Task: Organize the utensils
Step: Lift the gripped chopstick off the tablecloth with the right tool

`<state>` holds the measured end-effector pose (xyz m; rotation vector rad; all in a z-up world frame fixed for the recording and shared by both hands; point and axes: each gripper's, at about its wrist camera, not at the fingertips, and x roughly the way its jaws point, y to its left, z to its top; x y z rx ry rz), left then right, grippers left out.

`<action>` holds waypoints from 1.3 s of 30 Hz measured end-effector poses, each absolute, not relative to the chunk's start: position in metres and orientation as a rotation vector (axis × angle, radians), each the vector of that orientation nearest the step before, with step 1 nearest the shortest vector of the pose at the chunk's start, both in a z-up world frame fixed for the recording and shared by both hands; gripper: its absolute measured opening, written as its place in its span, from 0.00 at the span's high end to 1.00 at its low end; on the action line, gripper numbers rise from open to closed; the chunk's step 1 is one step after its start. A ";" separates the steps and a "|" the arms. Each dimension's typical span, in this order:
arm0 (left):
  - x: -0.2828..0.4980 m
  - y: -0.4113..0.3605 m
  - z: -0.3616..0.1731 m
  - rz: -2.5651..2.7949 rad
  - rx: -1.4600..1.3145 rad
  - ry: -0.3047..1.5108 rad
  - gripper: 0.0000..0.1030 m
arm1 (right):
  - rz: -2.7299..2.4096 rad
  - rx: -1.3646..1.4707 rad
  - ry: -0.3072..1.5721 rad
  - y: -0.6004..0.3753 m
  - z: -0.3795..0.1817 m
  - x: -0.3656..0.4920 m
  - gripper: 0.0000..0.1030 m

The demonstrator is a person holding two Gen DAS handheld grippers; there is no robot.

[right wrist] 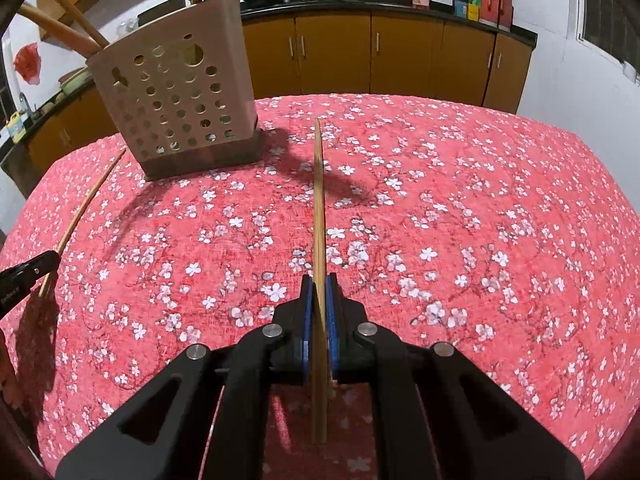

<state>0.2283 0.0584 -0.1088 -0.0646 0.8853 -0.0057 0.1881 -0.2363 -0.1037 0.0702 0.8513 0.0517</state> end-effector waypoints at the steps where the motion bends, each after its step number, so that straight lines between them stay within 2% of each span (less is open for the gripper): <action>1: 0.229 0.058 -0.109 -0.007 -0.062 0.886 0.90 | 0.053 0.073 0.851 -0.237 -0.104 0.188 0.92; 39: 0.229 0.064 -0.108 -0.026 -0.107 0.886 0.89 | 0.059 0.087 0.852 -0.239 -0.104 0.187 0.92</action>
